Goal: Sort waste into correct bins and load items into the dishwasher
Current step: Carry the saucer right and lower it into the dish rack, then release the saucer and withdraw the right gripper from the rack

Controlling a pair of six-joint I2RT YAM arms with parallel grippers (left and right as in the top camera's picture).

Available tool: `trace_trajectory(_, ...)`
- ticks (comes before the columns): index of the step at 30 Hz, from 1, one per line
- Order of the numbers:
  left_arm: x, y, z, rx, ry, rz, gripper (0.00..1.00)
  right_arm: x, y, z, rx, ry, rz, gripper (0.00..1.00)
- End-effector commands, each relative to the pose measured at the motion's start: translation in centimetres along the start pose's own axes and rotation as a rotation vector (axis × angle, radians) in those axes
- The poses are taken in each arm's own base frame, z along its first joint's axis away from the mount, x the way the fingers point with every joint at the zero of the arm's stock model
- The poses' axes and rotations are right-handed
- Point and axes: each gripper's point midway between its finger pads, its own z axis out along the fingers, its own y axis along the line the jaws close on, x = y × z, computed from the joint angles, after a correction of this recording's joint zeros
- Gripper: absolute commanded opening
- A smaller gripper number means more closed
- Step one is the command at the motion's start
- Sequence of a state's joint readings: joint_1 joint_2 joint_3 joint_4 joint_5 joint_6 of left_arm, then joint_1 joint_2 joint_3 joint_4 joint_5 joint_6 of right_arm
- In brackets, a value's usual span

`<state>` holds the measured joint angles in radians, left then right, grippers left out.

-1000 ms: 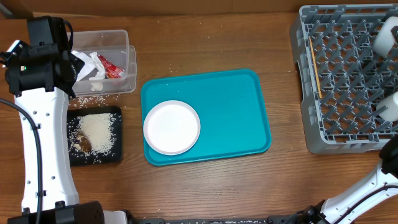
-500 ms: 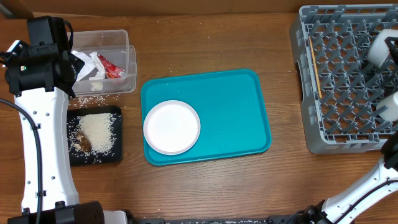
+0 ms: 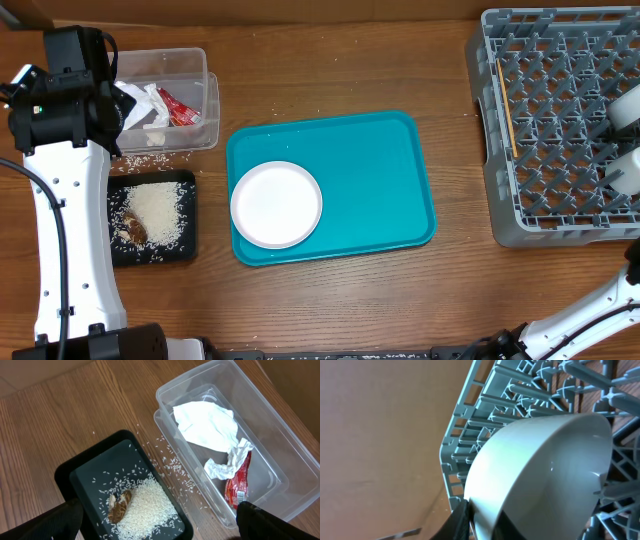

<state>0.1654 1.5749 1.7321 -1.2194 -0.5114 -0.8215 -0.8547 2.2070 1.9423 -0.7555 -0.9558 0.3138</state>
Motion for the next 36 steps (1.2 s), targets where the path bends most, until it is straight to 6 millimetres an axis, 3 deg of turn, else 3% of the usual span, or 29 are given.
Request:
trace_trajectory(1, 0.1, -0.1, 0.3, -0.010, 0.000, -0.014, 1.00, -0.5, 2.9, -2.0, 0.026, -0.056, -0.066, 0.08)
trace_trajectory(7, 0.1, -0.1, 0.3, -0.010, 0.001, -0.014, 1.00, -0.3, 4.8, -2.4, -0.041, -0.047, -0.090, 0.04)
trace_trajectory(12, 0.1, -0.1, 0.3, -0.010, 0.001, -0.014, 1.00, -0.5, 8.4, -2.2, -0.201, -0.033, -0.179, 0.04)
trace_trajectory(16, 0.1, -0.1, 0.3, -0.010, 0.000, -0.014, 1.00, -0.6, 9.8, -0.9, -0.211, -0.047, -0.249, 0.04)
trace_trajectory(20, 0.1, -0.1, 0.3, -0.010, 0.000, -0.014, 1.00, 0.0, 11.4, 2.3, -0.217, -0.042, -0.327, 0.04)
trace_trajectory(22, 0.1, -0.1, 0.3, -0.010, 0.000, -0.014, 1.00, 0.4, 11.2, 3.9, -0.205, -0.036, -0.333, 0.04)
trace_trajectory(28, 0.1, -0.1, 0.3, -0.010, 0.000, -0.014, 1.00, 0.4, 7.3, 6.7, -0.124, -0.021, -0.266, 0.04)
trace_trajectory(31, 0.1, -0.1, 0.3, -0.010, 0.001, -0.014, 1.00, 0.2, 5.1, 7.0, -0.102, -0.014, -0.225, 0.04)
trace_trajectory(36, 0.1, -0.1, 0.3, -0.010, 0.001, -0.014, 1.00, -0.4, 3.2, 6.1, -0.076, -0.025, -0.210, 0.04)
